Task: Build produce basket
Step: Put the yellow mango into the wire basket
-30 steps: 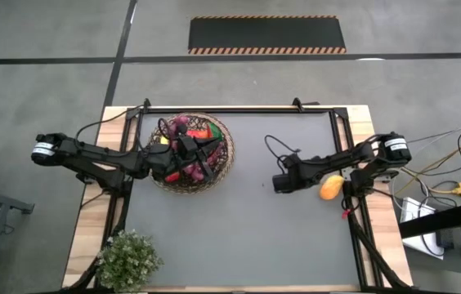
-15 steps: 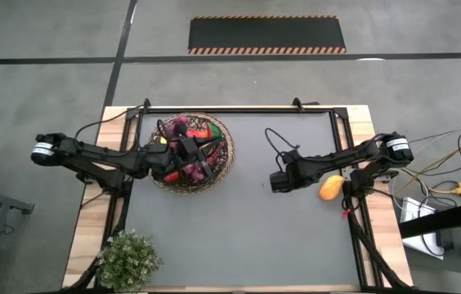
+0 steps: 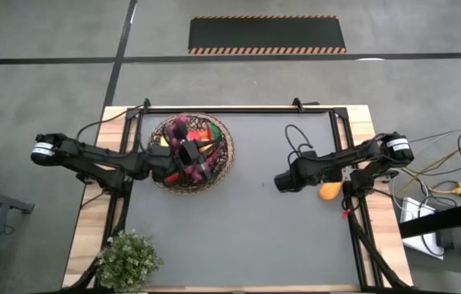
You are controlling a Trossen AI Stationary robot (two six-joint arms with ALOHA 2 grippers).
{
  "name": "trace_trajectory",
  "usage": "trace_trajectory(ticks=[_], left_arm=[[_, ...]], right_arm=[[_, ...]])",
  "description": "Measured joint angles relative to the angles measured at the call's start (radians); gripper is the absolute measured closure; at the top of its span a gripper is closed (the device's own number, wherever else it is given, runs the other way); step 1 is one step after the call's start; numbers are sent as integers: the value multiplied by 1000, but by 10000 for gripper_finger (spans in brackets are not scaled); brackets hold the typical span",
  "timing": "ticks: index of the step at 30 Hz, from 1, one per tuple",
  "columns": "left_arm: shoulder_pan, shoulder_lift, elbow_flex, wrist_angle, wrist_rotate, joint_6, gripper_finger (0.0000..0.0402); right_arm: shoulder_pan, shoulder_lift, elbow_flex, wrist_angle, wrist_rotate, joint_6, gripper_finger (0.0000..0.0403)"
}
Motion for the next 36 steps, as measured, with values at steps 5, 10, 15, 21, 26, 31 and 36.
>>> trace_trajectory(ticks=[5, 10, 15, 21, 26, 31, 36], left_arm=[[0, 1, -58, 0, -4, 0, 395], [1, -6, -75, 4, -68, 43, 395], [1, -13, -69, 22, -98, 86, 395], [1, -15, -69, 29, -98, 118, 395], [3, -18, -69, 35, -98, 153, 395], [3, -18, -69, 50, -98, 183, 395], [3, -18, -69, 55, -98, 204, 395]], right_arm=[[39, 0, -58, 6, -136, 152, 157], [79, 0, -102, 31, -177, 290, 132], [91, 0, -121, 23, -181, 374, 110], [93, 0, -163, 29, -181, 414, 96], [95, 0, -214, 85, -181, 427, 95], [95, 0, -264, 173, -181, 427, 104], [95, 0, -308, 258, -179, 426, 121]])
